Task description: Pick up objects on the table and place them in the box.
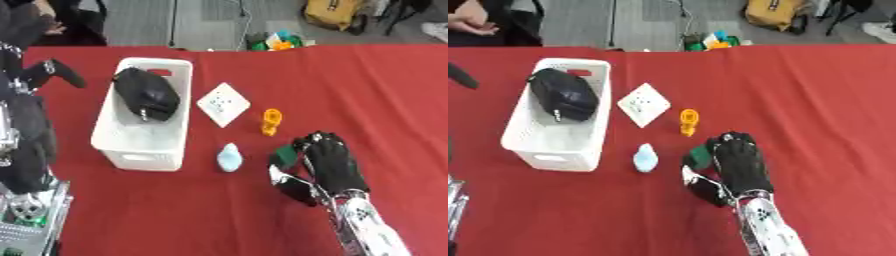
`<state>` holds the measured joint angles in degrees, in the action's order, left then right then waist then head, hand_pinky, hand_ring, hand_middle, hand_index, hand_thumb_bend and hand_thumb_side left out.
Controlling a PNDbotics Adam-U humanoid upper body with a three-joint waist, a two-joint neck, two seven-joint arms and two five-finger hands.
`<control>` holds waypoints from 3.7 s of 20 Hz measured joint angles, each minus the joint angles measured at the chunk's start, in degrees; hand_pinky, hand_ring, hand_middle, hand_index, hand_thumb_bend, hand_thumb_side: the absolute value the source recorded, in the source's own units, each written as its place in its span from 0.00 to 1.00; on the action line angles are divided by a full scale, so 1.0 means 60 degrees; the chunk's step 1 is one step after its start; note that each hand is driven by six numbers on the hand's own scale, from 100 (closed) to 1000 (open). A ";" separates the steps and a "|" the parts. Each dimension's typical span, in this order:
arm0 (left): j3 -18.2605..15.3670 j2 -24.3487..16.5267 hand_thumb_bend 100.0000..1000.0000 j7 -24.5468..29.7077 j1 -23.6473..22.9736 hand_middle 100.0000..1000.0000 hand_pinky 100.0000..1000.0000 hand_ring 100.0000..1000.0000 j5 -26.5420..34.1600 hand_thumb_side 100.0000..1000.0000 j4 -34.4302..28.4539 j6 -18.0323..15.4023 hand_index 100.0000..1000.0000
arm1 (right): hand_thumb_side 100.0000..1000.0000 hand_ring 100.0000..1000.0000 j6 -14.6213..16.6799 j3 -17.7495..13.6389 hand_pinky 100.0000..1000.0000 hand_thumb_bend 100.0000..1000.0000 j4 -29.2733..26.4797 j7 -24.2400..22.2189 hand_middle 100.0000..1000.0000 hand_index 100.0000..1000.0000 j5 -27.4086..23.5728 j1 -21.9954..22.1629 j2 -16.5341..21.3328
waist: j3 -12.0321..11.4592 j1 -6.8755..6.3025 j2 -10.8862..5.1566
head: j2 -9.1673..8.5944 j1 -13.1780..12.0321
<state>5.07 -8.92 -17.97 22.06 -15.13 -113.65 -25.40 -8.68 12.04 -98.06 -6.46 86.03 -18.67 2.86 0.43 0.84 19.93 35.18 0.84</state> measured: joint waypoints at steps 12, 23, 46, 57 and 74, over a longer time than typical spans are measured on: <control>0.0000 -0.0001 0.01 -0.0001 -0.0005 0.77 0.31 0.81 0.0000 1.00 0.0000 0.0005 0.91 | 0.74 0.61 0.0047 0.0009 0.74 0.07 -0.1370 -0.0063 0.19 0.43 -0.0983 -0.0243 0.0411 | -0.0002 0.0107 -0.0006 | -0.0004 -0.0038; 0.0003 -0.0005 0.01 0.0031 -0.0075 0.77 0.31 0.81 0.0000 1.00 0.0000 0.0055 0.91 | 0.76 0.60 0.0028 0.0068 0.73 0.07 -0.2424 -0.0158 0.18 0.43 -0.2261 -0.0989 0.1346 | -0.0046 0.0184 -0.0076 | 0.0004 -0.0065; 0.0125 -0.0005 0.01 0.0177 -0.0074 0.77 0.31 0.81 0.0092 1.00 0.0000 0.0072 0.91 | 0.81 0.65 0.0252 0.0666 0.77 0.00 -0.1459 -0.0115 0.18 0.45 -0.3528 -0.3415 0.2721 | -0.0666 0.0297 -0.0133 | 0.0000 0.0307; 0.0186 -0.0004 0.01 0.0247 0.0016 0.77 0.32 0.81 0.0173 1.00 0.0000 0.0049 0.91 | 0.82 0.66 0.0458 0.0922 0.78 0.00 -0.0535 0.0028 0.19 0.45 -0.3687 -0.4366 0.2855 | -0.1085 0.0362 -0.0133 | -0.0094 0.0662; 0.0299 0.0079 0.01 0.0374 0.0165 0.77 0.32 0.81 0.0319 1.00 0.0000 0.0008 0.91 | 0.84 0.69 0.0976 0.1437 0.80 0.00 0.1084 0.0322 0.22 0.46 -0.3484 -0.5168 0.2702 | -0.1574 0.0466 -0.0064 | -0.0203 0.1078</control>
<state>6.86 -8.45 -15.73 23.05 -13.21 -113.65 -25.35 -2.82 20.66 -91.55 -4.53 65.12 -49.69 19.07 -9.01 3.64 19.54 33.97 7.31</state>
